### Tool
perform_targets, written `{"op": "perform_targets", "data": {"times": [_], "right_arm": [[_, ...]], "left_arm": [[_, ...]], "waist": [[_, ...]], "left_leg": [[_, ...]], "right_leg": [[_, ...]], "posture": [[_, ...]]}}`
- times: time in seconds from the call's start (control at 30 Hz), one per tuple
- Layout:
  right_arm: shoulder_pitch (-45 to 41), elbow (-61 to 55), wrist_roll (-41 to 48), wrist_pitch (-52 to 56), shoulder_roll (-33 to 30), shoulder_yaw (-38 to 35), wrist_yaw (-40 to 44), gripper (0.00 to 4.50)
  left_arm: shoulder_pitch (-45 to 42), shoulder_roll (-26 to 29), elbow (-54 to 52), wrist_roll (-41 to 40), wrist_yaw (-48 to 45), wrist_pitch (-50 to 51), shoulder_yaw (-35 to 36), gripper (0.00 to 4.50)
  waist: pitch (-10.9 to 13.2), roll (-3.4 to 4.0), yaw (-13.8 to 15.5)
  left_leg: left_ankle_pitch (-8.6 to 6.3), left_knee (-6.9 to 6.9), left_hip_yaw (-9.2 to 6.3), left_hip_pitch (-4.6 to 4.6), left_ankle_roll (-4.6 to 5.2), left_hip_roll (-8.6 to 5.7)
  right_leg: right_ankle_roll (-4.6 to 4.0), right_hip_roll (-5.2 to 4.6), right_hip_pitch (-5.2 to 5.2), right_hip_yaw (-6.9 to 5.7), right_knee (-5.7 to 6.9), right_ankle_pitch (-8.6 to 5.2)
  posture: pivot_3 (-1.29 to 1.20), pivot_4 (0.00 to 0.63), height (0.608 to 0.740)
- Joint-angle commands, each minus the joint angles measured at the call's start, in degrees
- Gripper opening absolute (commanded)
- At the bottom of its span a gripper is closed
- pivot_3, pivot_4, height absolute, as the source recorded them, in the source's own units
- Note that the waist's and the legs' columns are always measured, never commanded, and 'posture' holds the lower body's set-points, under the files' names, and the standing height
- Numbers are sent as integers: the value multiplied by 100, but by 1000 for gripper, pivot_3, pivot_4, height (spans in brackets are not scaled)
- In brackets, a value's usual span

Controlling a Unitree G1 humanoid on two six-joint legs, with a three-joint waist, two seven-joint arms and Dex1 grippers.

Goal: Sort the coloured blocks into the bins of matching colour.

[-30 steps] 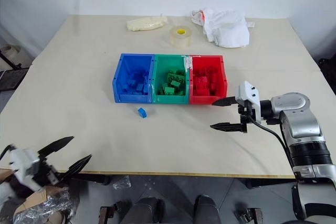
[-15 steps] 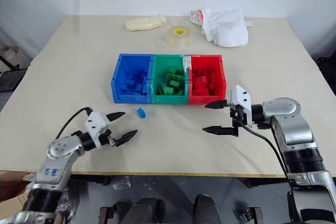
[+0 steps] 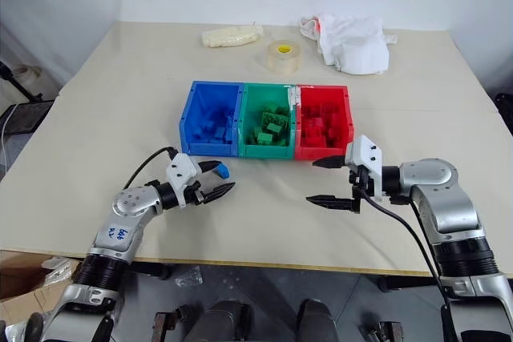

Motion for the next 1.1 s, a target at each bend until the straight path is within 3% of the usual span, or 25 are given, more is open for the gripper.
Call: {"op": "perform_targets", "data": {"times": [0.03,0.17,0.2,0.4,0.53,0.67,0.8,1.0,1.1], "right_arm": [[28,-197,117,-45,-85,-234,-48,4500],[49,-202,119,-66,-82,-234,-78,4500],[55,-208,121,-66,-80,-234,-88,4500],[148,-298,176,-53,-117,-297,-133,4500],[240,-391,219,-15,-157,-399,-183,4500],[290,-425,221,5,-162,-440,-234,4500],[243,-395,208,2,-123,-406,-269,4500],[184,-364,201,-40,-78,-398,-305,4500],[208,-379,208,-45,-98,-424,-322,4500]], "left_arm": [[-28,5,225,124,61,-18,-46,2266],[-16,12,250,101,22,-13,-28,982],[-15,14,243,89,20,-24,-14,914],[-25,123,-485,-230,-13,-82,290,914],[-470,193,-941,-459,434,367,775,914],[-1231,242,-741,-470,795,659,1033,914],[-2016,121,204,-338,763,459,904,914],[-2830,22,1720,-253,518,305,736,2913],[-2990,68,1906,-259,413,372,720,3891]], "waist": [[0,0,-3],[0,0,-7],[0,0,-7],[1,-1,-16],[3,-6,-1],[4,-7,-2],[4,-7,-10],[9,-15,-19],[12,-20,-29]], "left_leg": [[1,0,1,0,-2,-1],[2,0,2,1,-2,0],[2,0,2,1,-2,1],[2,0,2,-1,-2,3],[2,-1,-1,-11,-2,6],[2,0,-1,-11,-2,4],[2,-2,0,-11,-2,-11],[2,-3,3,-12,-2,-17],[2,-3,3,-14,-2,-16]], "right_leg": [[0,1,0,0,0,0],[0,0,-1,0,0,0],[0,0,-1,0,0,0],[0,1,-4,1,0,0],[0,1,-13,0,1,0],[0,1,-11,0,0,0],[1,1,-11,-3,0,0],[1,5,-13,-8,1,0],[1,7,-15,-8,1,0]], "posture": [[0,150,740],[0,150,740],[0,150,740],[0,150,740],[0,150,740],[0,150,740],[0,150,740],[0,150,740],[0,150,740]]}}
